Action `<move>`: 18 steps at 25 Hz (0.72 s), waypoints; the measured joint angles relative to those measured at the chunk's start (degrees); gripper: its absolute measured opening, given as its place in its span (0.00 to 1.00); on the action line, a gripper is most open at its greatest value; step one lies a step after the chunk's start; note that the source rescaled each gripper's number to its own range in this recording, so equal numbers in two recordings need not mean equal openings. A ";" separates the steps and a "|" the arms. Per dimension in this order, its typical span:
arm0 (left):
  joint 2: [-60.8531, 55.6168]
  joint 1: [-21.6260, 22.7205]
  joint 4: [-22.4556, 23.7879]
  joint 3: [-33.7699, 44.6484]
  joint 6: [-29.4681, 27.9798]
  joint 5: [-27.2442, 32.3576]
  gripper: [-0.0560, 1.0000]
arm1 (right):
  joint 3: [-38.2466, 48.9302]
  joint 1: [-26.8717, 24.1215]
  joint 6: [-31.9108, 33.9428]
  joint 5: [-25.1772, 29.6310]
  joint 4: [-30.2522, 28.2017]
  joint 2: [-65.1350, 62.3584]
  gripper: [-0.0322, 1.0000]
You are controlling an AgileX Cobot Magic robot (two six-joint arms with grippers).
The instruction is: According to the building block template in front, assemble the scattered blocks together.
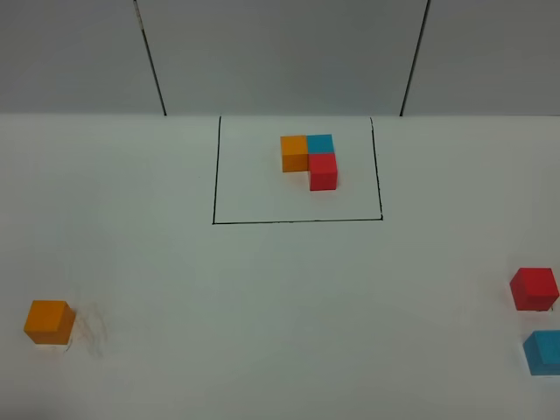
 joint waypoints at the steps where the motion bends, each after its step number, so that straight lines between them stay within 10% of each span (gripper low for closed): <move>1: 2.81 0.00 -0.05 -0.94 0.25 -1.19 0.73 | 0.00 0.00 0.00 0.00 0.00 0.00 0.03; 18: 43.57 0.00 -2.46 -10.67 6.28 -10.18 0.73 | 0.00 0.00 0.00 0.00 0.00 0.00 0.03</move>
